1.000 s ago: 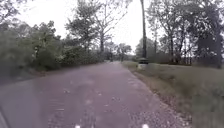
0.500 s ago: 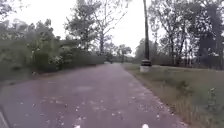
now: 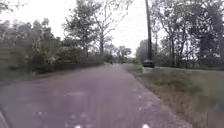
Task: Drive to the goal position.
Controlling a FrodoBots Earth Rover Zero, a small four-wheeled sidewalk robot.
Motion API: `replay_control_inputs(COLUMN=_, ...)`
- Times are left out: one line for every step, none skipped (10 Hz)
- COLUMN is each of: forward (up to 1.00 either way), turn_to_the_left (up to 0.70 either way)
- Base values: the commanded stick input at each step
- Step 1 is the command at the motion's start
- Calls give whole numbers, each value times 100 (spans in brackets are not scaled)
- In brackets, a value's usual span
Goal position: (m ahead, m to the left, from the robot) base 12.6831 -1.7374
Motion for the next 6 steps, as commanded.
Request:
replay_control_inputs(forward=100, turn_to_the_left=0)
replay_control_inputs(forward=100, turn_to_the_left=0)
replay_control_inputs(forward=100, turn_to_the_left=0)
replay_control_inputs(forward=100, turn_to_the_left=0)
replay_control_inputs(forward=100, turn_to_the_left=0)
replay_control_inputs(forward=100, turn_to_the_left=0)
